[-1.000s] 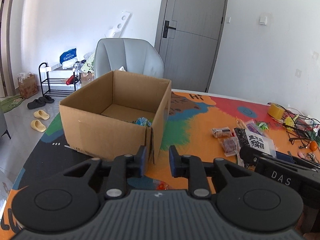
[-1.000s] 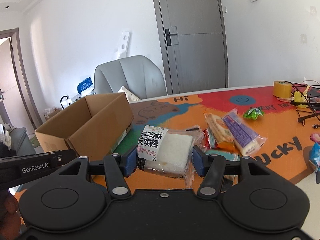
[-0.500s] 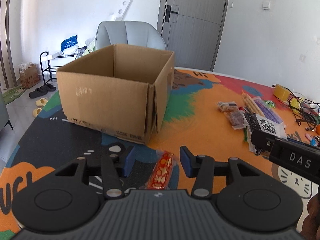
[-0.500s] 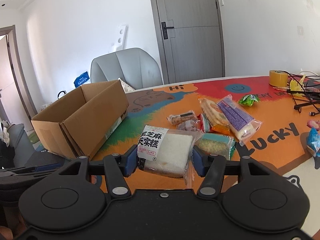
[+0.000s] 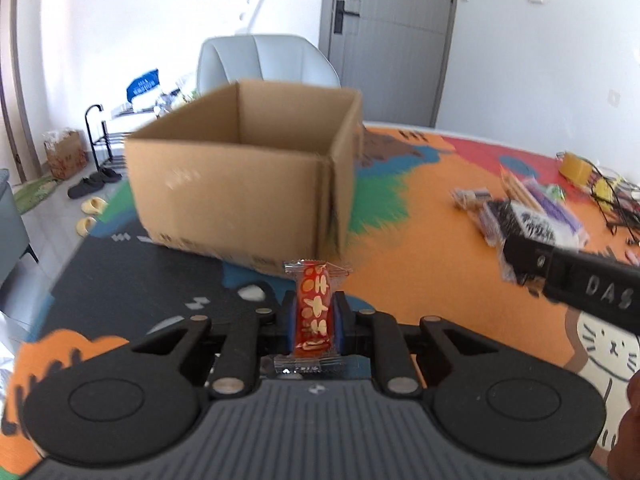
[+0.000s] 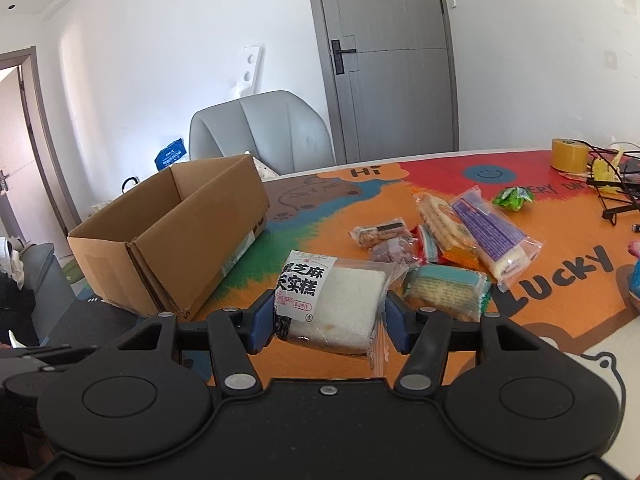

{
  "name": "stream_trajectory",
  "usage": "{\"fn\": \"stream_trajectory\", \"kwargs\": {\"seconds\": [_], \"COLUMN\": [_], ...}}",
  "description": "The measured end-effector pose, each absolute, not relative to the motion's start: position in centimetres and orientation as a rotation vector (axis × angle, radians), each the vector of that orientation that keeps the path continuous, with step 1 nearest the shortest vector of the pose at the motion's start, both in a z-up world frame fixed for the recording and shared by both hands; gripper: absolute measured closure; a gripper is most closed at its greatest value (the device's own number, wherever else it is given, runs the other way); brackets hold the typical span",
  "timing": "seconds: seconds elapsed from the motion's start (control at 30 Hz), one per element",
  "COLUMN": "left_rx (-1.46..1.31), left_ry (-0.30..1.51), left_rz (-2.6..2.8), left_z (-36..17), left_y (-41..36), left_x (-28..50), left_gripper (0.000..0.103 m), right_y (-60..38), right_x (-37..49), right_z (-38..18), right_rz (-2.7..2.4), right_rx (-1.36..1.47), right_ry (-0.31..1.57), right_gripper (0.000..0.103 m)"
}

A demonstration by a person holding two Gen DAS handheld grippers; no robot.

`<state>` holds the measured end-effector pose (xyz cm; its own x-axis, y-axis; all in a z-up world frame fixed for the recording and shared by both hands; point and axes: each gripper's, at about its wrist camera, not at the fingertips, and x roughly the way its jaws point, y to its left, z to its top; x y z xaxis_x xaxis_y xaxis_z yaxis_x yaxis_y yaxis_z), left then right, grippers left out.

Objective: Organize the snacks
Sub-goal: 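Carry the white cake pack and red candy bar toward the cardboard box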

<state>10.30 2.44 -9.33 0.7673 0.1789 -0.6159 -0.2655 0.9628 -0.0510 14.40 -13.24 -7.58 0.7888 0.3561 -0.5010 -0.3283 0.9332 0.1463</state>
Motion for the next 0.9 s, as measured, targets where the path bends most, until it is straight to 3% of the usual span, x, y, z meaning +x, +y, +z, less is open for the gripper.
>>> {"fn": "stream_trajectory", "kwargs": {"seconds": [0.9], "left_rx": [-0.208], "left_ry": [0.505], "left_rz": [0.449], "left_z": [-3.9], "left_y": [13.0], "left_x": [8.9], "left_gripper": [0.086], "right_y": [-3.8], "right_x": [17.5], "right_z": [-2.2], "right_rz": [0.544], "right_rx": [-0.009], "right_ry": [0.439], "right_gripper": [0.047]}}
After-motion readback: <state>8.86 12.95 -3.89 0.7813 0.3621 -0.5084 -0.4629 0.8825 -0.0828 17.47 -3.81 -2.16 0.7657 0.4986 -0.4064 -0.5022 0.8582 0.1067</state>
